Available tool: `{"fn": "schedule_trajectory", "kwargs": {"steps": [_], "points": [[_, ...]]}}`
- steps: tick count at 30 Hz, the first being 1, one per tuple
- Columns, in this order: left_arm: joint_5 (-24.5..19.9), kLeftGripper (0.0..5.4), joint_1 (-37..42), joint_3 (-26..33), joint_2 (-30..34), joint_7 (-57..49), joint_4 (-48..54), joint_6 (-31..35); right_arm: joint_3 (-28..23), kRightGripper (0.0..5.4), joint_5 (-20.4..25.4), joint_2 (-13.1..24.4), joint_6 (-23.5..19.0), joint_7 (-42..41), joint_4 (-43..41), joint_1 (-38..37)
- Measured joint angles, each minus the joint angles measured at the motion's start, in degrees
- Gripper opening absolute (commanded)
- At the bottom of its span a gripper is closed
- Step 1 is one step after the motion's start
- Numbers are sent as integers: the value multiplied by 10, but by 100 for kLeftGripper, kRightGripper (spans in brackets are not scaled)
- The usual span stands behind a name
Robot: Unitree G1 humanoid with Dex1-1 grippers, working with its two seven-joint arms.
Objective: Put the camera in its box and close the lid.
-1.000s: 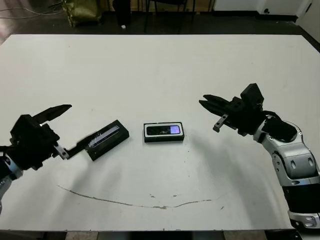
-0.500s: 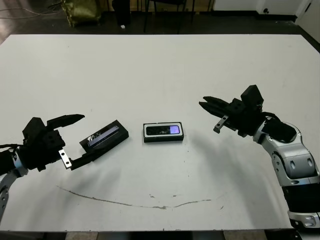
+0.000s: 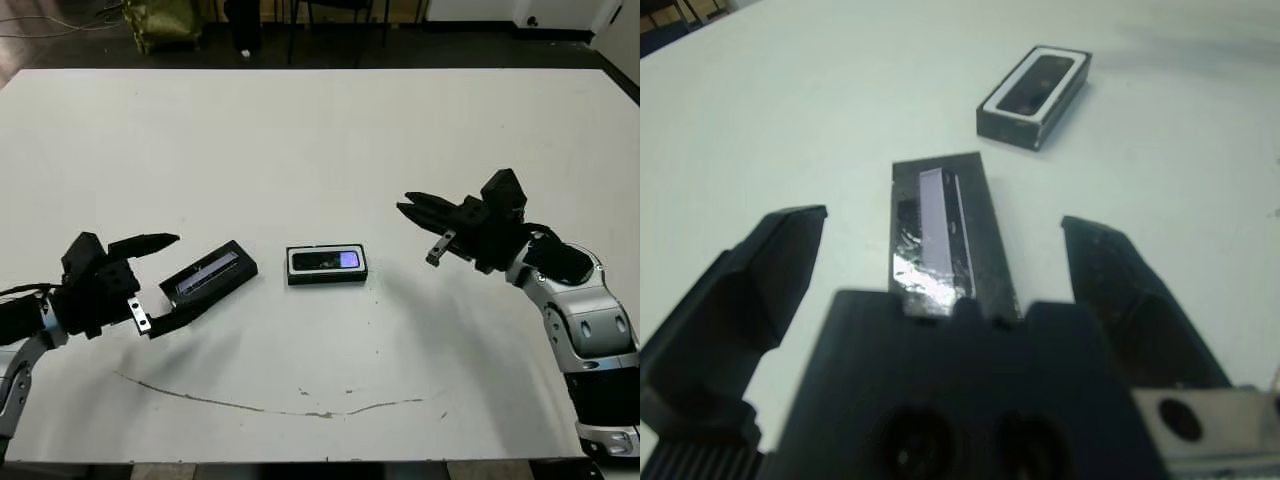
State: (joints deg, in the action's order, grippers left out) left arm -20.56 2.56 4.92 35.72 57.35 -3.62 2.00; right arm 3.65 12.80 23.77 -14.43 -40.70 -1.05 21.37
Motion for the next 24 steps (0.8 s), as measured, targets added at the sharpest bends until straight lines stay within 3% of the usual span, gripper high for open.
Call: {"fn": "schedule_trajectory", "kwargs": {"steps": [24], "points": [[50,539,-6,-26,-14,-36,-26,-31,0,0,-2,1,0,0,0,0]]}}
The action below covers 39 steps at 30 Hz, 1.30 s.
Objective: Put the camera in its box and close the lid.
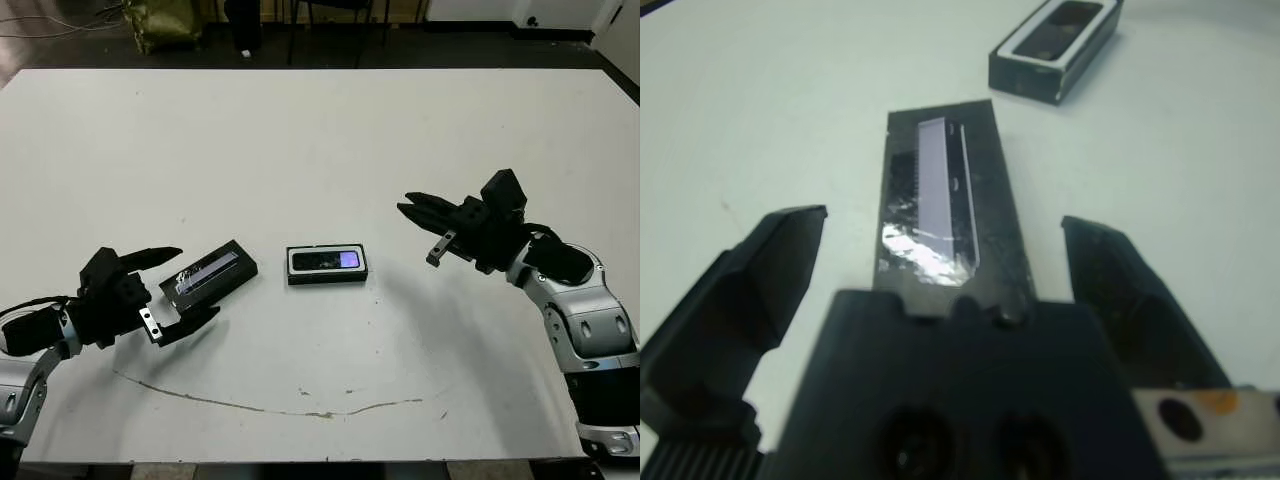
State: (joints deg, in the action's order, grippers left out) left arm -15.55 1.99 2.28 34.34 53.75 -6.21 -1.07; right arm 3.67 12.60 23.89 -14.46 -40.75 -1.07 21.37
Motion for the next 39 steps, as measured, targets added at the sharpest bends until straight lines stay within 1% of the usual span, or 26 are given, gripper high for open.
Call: {"fn": "schedule_trajectory", "kwargs": {"steps": [12,16,19,23,26,30,36,37,39], "points": [[-1,539,4,0,-1,8,-34,-2,0,0,2,0,2,-5,4,0],[-14,539,6,-1,-2,18,-42,9,0,0,2,0,2,-5,7,0],[-29,539,7,0,-2,24,-43,31,0,0,2,0,1,-6,7,0],[-30,539,7,-2,-2,27,-35,45,0,0,-2,0,1,-4,4,0],[-21,498,7,-5,0,32,-31,39,0,0,-2,0,1,-4,0,0],[-18,402,7,-6,-1,39,-37,27,0,0,-1,0,0,-4,0,0],[-16,256,-2,-5,-1,14,-15,45,0,0,3,0,1,-7,8,0],[-15,241,-4,-4,-1,10,-14,43,0,0,2,0,1,-7,8,0],[-14,232,-9,-1,-1,4,-10,43,0,0,0,0,1,-5,5,0]]}}
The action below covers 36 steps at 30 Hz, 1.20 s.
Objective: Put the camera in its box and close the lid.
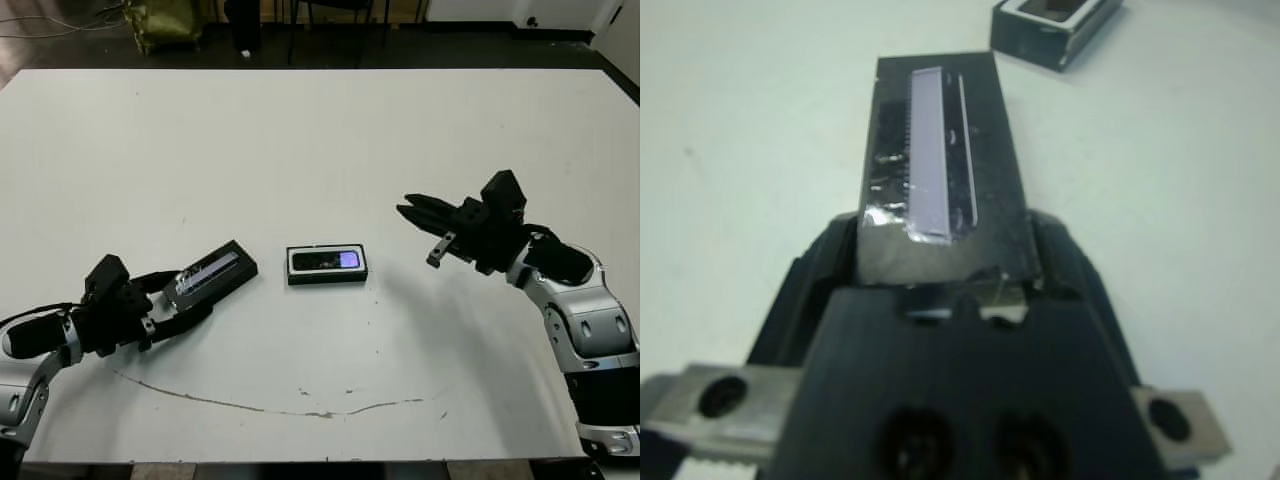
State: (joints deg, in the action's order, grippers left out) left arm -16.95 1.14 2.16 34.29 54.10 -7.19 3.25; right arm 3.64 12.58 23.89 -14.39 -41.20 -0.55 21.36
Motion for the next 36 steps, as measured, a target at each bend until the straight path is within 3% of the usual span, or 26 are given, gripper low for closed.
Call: {"fn": "schedule_trajectory", "kwargs": {"steps": [12,19,26,36], "points": [[-41,232,1,17,12,23,42,67,0,0,-1,1,-7,1,-7,0],[-64,232,84,34,26,103,-12,34,0,0,0,0,-11,0,-4,-1],[-48,232,168,20,50,94,4,66,1,0,-1,1,-15,1,-6,-1],[-2,232,285,-71,-31,126,-111,1,-2,0,-1,1,-20,1,-6,-1]]}}
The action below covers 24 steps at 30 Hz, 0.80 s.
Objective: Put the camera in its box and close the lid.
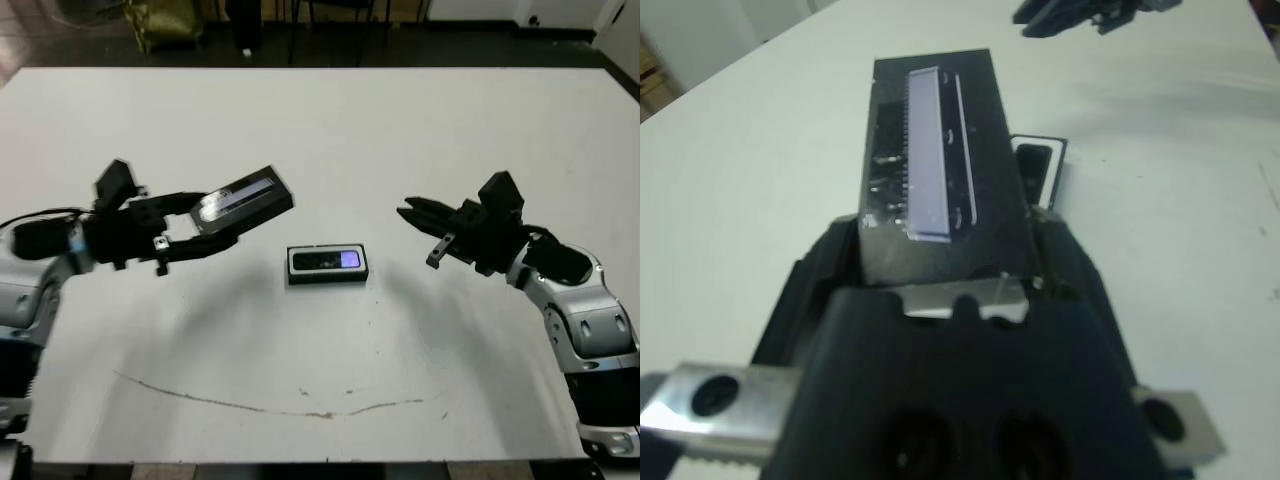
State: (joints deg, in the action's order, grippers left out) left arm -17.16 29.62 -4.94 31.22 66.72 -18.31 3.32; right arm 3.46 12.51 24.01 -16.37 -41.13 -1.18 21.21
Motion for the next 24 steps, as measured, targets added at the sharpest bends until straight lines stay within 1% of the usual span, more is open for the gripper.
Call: {"fn": "schedule_trajectory", "kwargs": {"steps": [3,7,12,19,24], "points": [[25,232,28,-21,-14,3,-34,-15,-1,0,0,0,0,0,0,0],[46,232,49,-45,-22,11,-55,-3,-1,0,0,0,0,0,0,0],[52,232,52,-61,-42,26,-75,2,-2,0,2,0,0,0,0,0],[68,232,66,-76,-48,55,-113,3,-6,0,5,0,1,0,4,0],[73,232,77,-78,-58,84,-162,-9,-8,0,5,-1,4,0,9,0]]}}
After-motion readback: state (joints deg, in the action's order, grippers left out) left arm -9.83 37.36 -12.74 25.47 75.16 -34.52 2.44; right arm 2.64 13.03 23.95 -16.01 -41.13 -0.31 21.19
